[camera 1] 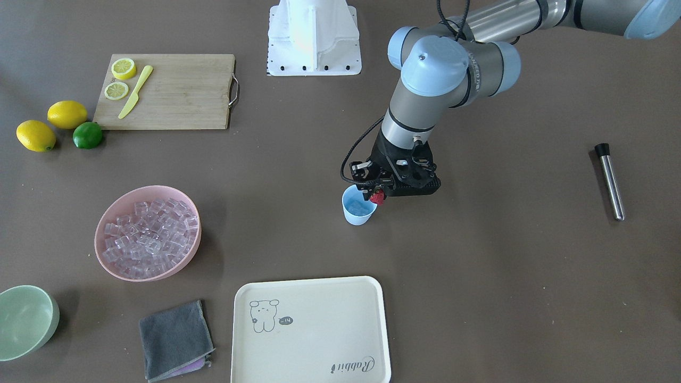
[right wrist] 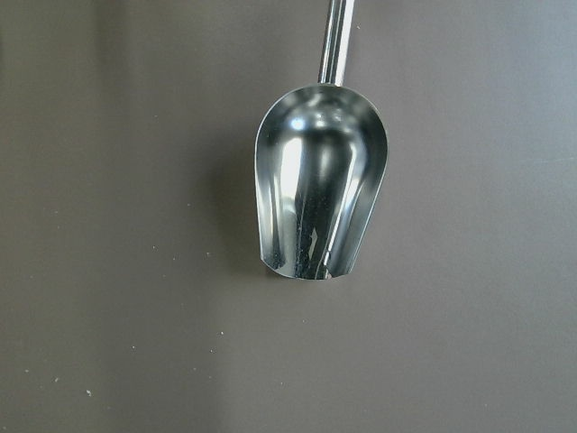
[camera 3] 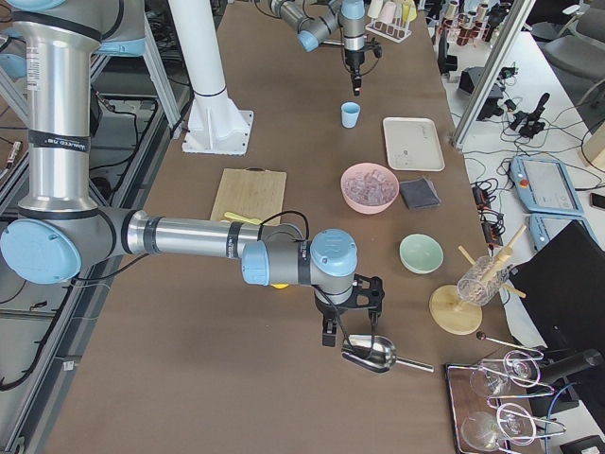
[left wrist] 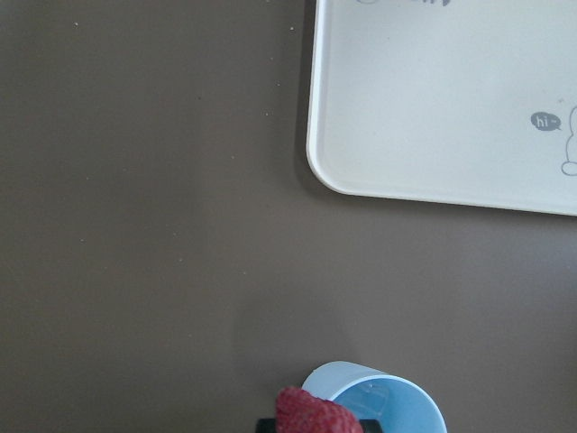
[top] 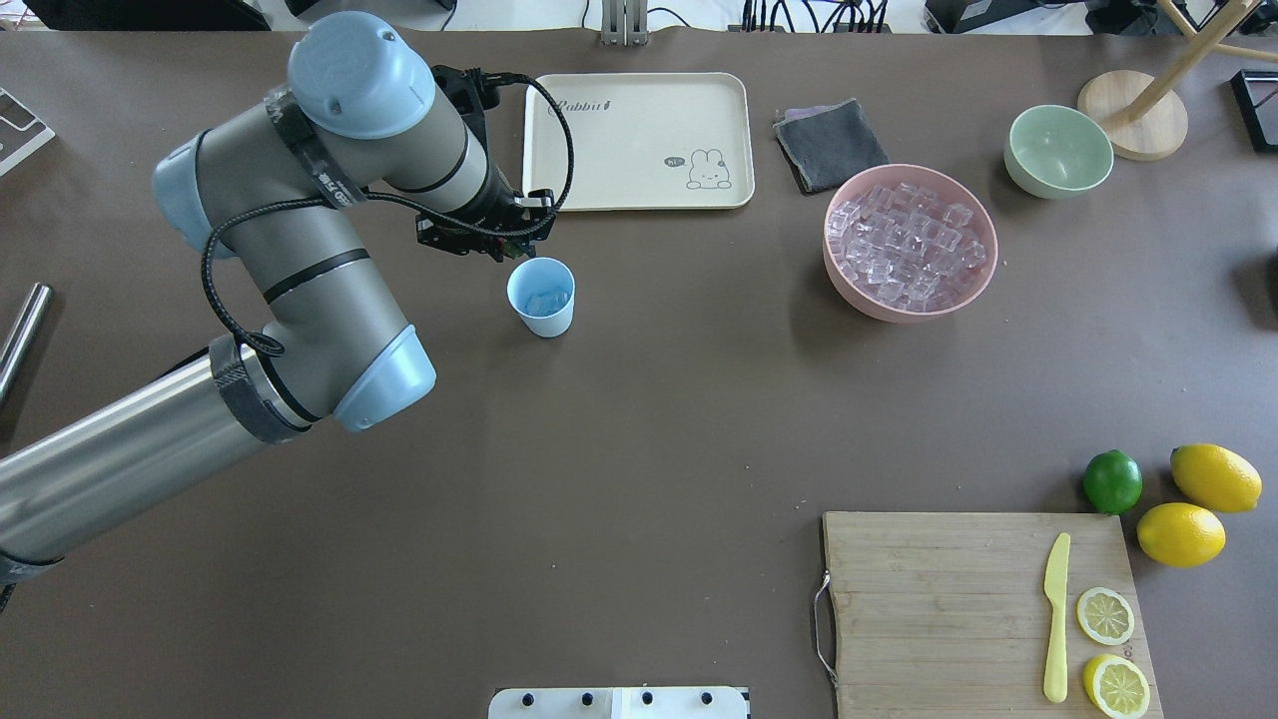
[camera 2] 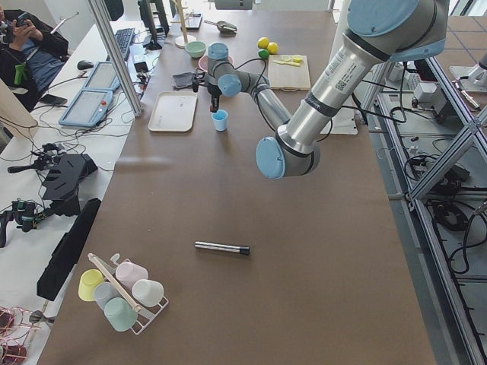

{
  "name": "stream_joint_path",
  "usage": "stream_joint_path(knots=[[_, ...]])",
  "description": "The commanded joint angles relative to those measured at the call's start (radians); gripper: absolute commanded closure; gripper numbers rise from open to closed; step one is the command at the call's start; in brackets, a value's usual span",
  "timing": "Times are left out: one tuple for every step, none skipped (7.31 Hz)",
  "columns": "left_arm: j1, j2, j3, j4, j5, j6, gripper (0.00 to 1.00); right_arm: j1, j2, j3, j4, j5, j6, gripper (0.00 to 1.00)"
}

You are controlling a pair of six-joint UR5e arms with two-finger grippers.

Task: Mash ice and strawberries in cup
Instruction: 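Carry the strawberry with the left gripper over the light-blue cup, then open the left gripper to drop the strawberry into the cup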

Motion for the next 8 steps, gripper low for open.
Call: stream_joint_path(knots=[[0.021,-0.012,0.024,-0.003,0.026,-0.029,0.79,0.000,0.004,0.000,0.006,0.044,0.010,0.00],[0.023,-0.012,0.024,-0.005,0.026,-0.031,0.78,0.000,-0.001,0.000,0.012,0.052,0.007,0.00],[0.029,-0.012,0.024,-0.005,0.026,-0.034,0.77,0.000,-0.001,0.003,0.014,0.052,0.002,0.00],[0.044,-0.012,0.026,-0.005,0.027,-0.034,0.76,0.001,-0.001,0.006,0.014,0.050,0.002,0.00],[0.046,-0.009,0.026,-0.005,0.026,-0.035,0.69,0.000,-0.001,0.003,0.016,0.049,0.001,0.00],[0.046,-0.009,0.026,-0.006,0.026,-0.035,0.03,0.001,-0.001,0.006,0.016,0.050,0.001,0.00],[0.046,-0.009,0.024,-0.008,0.026,-0.032,0.02,0.002,-0.004,0.008,0.016,0.050,0.001,0.00],[0.043,-0.009,0.023,-0.003,0.024,-0.029,0.02,0.002,-0.002,0.008,0.016,0.049,-0.001,0.00]])
